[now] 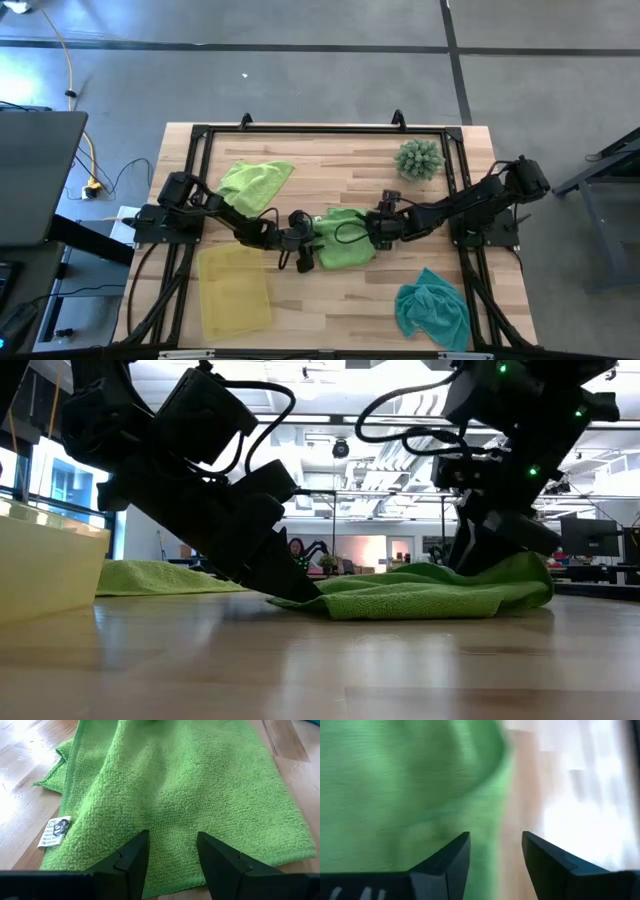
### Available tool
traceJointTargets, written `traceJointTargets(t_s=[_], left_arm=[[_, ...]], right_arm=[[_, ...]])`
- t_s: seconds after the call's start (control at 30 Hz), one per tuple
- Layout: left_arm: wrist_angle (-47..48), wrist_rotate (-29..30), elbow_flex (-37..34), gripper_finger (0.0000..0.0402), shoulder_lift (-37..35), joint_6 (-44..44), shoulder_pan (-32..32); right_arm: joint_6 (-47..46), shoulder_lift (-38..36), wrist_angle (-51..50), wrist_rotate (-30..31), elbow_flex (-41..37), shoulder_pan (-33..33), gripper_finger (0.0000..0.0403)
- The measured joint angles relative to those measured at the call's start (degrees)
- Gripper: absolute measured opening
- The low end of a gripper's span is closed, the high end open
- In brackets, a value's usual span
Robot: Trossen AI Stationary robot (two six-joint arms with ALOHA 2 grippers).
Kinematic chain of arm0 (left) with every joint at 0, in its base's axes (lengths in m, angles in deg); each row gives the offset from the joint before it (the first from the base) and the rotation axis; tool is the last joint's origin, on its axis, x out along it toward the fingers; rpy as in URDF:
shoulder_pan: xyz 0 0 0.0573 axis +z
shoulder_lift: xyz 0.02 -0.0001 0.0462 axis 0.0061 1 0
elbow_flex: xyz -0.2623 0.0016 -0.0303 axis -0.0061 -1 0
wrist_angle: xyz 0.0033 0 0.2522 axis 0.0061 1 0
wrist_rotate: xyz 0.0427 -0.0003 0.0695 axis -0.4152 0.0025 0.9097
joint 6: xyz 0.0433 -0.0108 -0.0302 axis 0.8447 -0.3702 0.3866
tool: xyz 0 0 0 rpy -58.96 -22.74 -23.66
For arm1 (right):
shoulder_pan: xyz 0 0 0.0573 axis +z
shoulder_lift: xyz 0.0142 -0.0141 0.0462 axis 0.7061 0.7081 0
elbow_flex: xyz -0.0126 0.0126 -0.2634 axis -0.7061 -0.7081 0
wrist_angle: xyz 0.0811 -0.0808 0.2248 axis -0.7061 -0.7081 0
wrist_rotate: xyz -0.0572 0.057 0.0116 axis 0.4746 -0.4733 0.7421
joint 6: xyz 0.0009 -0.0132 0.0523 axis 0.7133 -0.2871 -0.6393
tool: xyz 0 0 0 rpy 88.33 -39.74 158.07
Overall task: Roll microfiber towels into tight, uniform cylinder then place into a basket
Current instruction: Fold the green microfiber towel
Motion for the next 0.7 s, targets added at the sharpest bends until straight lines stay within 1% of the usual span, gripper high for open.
traceJointTargets(t_s=[0.17, 0.23, 0.27, 0.3, 0.4, 0.47, 0.53, 0.7], left_arm=[[-0.5, -0.3, 0.0, 0.0156, 0.0, 0.0, 0.0], [-0.5, -0.3, 0.0, 0.0156, 0.0, 0.0, 0.0], [-0.5, -0.3, 0.0, 0.0156, 0.0, 0.0, 0.0], [-0.5, -0.3, 0.0, 0.0156, 0.0, 0.0, 0.0], [-0.6, -0.3, 0.0, 0.0156, 0.0, 0.0, 0.0], [-0.7, -0.3, 0.0, 0.0156, 0.0, 0.0, 0.0], [-0.7, -0.2, 0.0, 0.0156, 0.0, 0.0, 0.0], [-0.8, -0.2, 0.0, 0.0156, 0.0, 0.0, 0.0]], right_arm=[[-0.8, -4.1, -1.3, 11.6, 0.0, -0.9, 0.0171], [-3.3, -6.2, -1.0, 13.0, 0.0, -0.8, 0.0171], [-5.5, -7.4, -0.3, 11.8, 0.0, -0.8, 0.0171], [-8.7, -8.5, 0.6, 9.1, 0.0, -0.8, 0.0171], [-19.1, -9.6, 4.8, -3.2, 0.0, -0.4, 0.0171], [-22.5, -9.3, 6.8, -9.7, 0.0, 0.8, 0.0171], [-24.0, -8.2, 7.9, -12.5, 0.0, 2.3, 0.0171], [-26.3, -5.1, 4.3, -12.8, 0.0, 4.5, 0.0171]])
